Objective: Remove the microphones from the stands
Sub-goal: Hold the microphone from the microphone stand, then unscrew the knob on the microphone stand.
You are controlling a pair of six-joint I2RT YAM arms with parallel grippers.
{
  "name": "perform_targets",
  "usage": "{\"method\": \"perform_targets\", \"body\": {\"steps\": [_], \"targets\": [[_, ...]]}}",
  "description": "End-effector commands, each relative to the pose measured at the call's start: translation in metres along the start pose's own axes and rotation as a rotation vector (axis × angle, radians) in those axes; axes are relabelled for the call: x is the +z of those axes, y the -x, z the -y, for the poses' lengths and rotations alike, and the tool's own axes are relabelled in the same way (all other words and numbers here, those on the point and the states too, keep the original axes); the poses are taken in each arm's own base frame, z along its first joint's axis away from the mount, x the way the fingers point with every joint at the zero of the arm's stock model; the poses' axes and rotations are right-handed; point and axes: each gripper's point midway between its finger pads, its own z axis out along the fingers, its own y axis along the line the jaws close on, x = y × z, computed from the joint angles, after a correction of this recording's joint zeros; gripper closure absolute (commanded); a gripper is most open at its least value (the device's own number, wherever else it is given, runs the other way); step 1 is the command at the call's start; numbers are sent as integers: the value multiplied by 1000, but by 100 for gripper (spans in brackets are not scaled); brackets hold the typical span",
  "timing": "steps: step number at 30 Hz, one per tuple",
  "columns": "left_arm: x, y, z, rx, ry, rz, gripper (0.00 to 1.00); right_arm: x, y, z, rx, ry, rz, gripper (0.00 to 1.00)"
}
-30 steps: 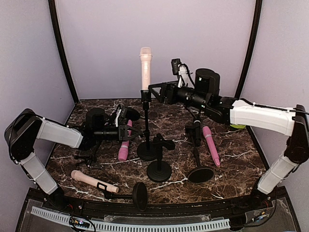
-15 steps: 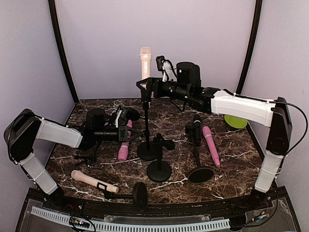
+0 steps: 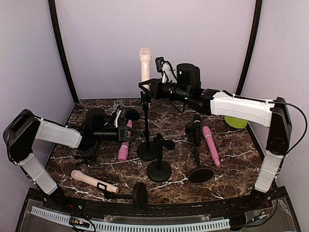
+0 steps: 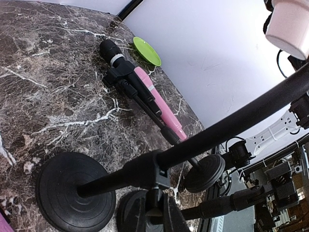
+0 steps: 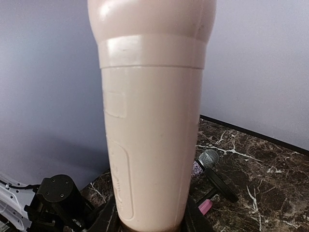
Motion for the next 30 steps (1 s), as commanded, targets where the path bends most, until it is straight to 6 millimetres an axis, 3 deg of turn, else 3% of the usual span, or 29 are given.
{"method": "perform_targets", "body": {"steps": [1,9,14,17,23,27,30], "targets": [[-4,-39,-38,-162,120,-81,96,-19,19,-15,-39,55,75,74],[-2,-43,-44,-216,132,-82,100,-46,23,-29,-92,111,142,75],[-2,-50,-49,-248,146,-94,100,-51,22,-28,-99,108,147,75],[-4,-46,-48,-231,140,-86,92,-49,22,-21,-77,69,143,75],[-7,-4,-30,-3,172,-61,61,-47,24,-15,-46,28,136,73],[-19,35,-12,214,227,12,50,-44,24,-6,-21,-20,134,73],[-34,50,-6,356,284,77,47,-40,22,1,0,-52,125,73]]}}
